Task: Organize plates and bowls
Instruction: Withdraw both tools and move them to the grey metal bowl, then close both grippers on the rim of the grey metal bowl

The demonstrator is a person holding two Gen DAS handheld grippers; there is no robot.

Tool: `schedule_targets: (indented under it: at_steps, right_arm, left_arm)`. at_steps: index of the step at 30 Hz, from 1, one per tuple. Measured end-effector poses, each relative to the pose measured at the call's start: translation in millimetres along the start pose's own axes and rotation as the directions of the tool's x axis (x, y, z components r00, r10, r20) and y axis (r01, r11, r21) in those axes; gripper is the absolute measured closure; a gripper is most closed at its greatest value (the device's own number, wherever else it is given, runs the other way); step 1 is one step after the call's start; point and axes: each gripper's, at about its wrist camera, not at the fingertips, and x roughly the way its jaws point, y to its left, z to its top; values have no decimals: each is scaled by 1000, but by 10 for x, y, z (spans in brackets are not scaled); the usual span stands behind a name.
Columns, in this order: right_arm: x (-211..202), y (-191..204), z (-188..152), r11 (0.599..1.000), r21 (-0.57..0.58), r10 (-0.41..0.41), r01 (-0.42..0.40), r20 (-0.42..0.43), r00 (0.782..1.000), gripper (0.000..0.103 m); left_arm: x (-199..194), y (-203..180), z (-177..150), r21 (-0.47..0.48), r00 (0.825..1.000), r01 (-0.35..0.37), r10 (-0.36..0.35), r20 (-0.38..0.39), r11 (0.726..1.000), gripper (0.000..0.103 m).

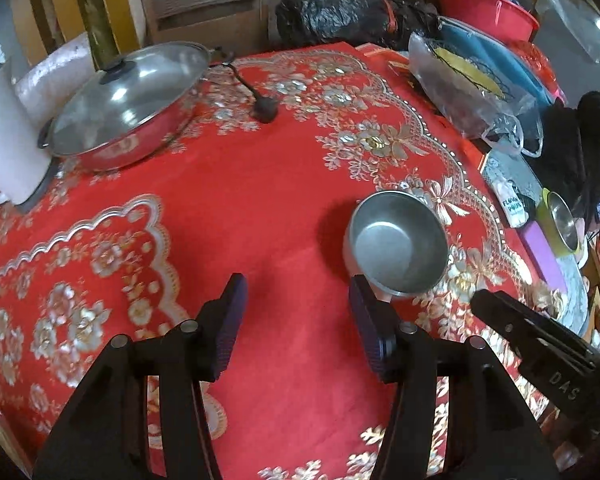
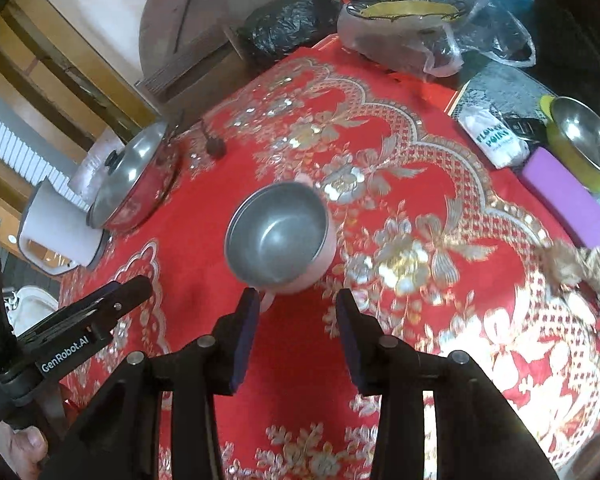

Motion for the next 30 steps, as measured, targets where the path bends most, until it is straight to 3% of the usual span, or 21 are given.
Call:
schedule_targets:
  at_steps: [12, 16, 24, 26, 27, 30]
  right_arm:
    - [467, -101, 351, 998, 49, -35, 39, -92, 995, 63]
    - [586, -146, 396, 997, 73, -7, 15, -109, 994, 63]
    - [759, -160, 397, 998, 37, -50, 56, -138, 989, 64]
    - [801, -174, 390, 998, 32, -50, 55, -146, 988, 72]
    - [825, -180, 382, 998, 27, -55, 59, -155, 986, 83]
    - [838, -135, 376, 999, -14, -50, 48, -165, 985, 87]
  left_arm:
    - [467, -194, 322, -41, 995, 29, -33, -91, 999, 50]
    - [626, -233, 318, -45, 991, 17, -23, -130, 999, 50]
    - [933, -232, 238, -51, 980, -8, -2, -200, 999, 50]
    - [964, -256, 224, -45, 979, -11, 1, -204, 999, 50]
    - [968, -272, 219, -38, 979, -9, 1, -204, 999, 52]
    - [1032, -301, 194, -49, 970, 33, -43, -241, 998, 74]
